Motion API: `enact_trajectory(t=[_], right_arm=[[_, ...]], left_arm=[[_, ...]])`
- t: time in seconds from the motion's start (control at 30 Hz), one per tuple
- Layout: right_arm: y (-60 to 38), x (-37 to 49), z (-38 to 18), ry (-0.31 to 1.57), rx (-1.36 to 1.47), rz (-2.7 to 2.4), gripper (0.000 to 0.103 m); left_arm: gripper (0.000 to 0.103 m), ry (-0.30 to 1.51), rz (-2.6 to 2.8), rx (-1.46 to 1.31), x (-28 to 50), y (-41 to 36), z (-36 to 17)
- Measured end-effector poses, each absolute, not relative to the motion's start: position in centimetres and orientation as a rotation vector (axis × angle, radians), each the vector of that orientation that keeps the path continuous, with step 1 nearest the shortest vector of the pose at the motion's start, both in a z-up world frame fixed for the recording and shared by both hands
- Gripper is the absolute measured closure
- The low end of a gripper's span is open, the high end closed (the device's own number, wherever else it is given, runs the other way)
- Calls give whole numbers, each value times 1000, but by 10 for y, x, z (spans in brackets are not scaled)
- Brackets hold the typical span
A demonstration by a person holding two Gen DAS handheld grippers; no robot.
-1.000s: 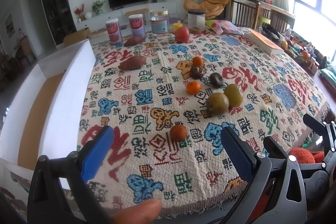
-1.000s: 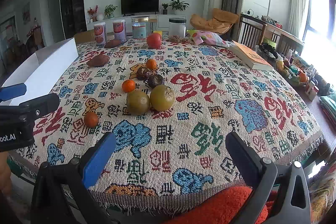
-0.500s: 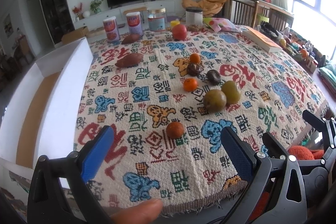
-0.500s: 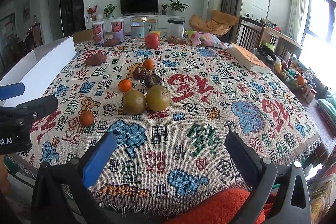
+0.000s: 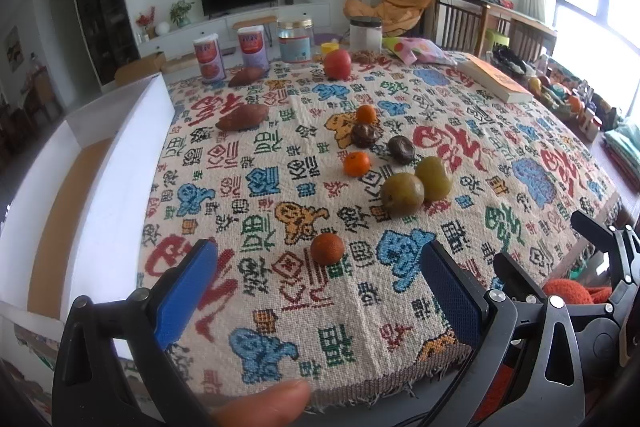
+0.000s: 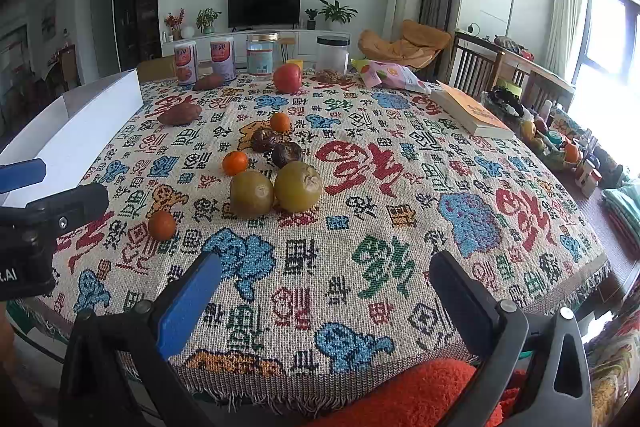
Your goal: Organize fruits
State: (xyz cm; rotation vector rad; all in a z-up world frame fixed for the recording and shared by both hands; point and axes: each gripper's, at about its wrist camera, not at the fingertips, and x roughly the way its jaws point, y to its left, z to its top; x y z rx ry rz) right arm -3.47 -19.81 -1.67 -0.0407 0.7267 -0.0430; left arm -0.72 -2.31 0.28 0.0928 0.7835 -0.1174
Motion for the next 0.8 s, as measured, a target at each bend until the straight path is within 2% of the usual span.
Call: enact_trajectory(t=[0.8], right_arm=[[-196,-35,-16,726,-42,-44,0]], left_arm=[[1,785,-117,86,-8,-23,3]])
